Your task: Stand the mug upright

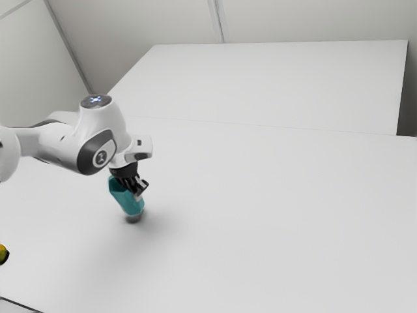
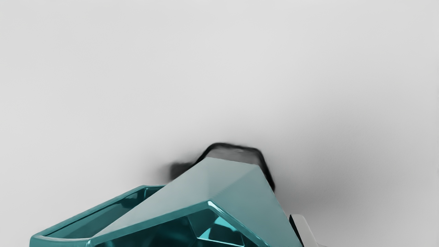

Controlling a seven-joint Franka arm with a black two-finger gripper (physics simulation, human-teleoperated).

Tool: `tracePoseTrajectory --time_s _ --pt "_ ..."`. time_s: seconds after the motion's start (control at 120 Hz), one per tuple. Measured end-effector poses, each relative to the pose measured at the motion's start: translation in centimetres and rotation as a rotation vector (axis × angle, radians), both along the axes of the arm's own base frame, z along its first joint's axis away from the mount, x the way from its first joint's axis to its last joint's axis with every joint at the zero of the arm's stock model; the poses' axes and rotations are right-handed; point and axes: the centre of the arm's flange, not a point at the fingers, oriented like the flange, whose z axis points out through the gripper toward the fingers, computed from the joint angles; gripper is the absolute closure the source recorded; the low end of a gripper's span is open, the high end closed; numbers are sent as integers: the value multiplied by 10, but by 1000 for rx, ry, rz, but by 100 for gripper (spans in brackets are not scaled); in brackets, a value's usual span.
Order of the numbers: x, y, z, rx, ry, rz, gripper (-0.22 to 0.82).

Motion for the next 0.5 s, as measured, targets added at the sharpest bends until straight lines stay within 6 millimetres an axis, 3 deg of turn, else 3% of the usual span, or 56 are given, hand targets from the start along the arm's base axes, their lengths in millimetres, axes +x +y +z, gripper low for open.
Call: tracePoseTrajectory --time_s 0.292,0.5 --pt "41 -18 0 -18 -42 86 78" --pt "51 -28 -4 -23 -46 122 78"
